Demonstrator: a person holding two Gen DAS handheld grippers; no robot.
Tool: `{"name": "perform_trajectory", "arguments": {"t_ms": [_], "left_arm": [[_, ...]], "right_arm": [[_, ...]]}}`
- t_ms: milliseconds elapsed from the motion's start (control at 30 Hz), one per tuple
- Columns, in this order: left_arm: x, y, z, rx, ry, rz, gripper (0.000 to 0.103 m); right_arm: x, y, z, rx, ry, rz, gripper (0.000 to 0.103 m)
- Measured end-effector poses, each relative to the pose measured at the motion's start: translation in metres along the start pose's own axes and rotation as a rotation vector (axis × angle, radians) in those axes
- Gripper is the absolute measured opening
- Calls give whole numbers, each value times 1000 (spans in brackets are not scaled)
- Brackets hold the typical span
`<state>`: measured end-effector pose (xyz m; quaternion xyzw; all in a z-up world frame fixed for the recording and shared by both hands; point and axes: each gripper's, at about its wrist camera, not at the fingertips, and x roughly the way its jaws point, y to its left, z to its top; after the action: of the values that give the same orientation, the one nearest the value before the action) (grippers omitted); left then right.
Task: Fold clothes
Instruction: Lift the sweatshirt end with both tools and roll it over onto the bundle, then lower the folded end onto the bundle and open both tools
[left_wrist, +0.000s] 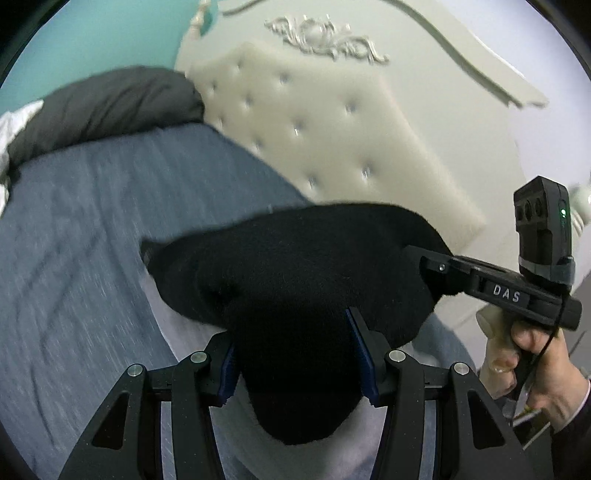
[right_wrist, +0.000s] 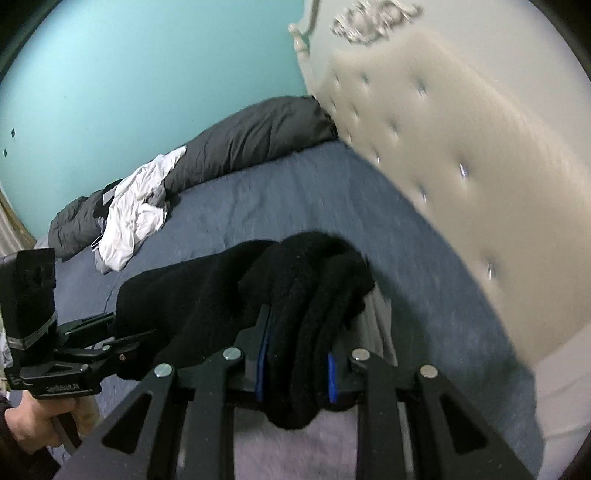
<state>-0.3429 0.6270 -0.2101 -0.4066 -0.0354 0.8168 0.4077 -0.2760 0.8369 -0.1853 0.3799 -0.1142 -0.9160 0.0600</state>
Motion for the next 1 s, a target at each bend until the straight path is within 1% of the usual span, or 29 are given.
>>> {"name": "perform_trajectory", "arguments": {"t_ms": [100,167,333,500,633,833,900,933,1000], "left_arm": [[2,-3,-13,-5,27,-18,55],[1,-6,-16,-13,46,-23,55],[-9,-12,-19,-49,86,-30,55],[-17,-10,-20,-114,137,-52,55],[-18,-9,-24,-143,170,-58,55],[-2,-4,-49,-162,248,-61,55],[0,-2,-57,-161,271,-60,56],[-2,-2,-59,-156,271,-59,56],[-12,-2,-60,-141,261,-48,57]], "right_arm": [[-6,-6,-13,14,24,24,23],[-7,-7,-16,20,45,31,23],[-14,-12,-22,62,98,51,23],[-21,-15,-24,115,143,85,23],[-18,-20,-29,159,195,98,23],[-10,-27,-58,195,236,84,24],[-9,-33,-69,228,241,93,27],[-11,-35,-72,240,237,94,29],[-18,-40,-76,261,224,86,35]]}}
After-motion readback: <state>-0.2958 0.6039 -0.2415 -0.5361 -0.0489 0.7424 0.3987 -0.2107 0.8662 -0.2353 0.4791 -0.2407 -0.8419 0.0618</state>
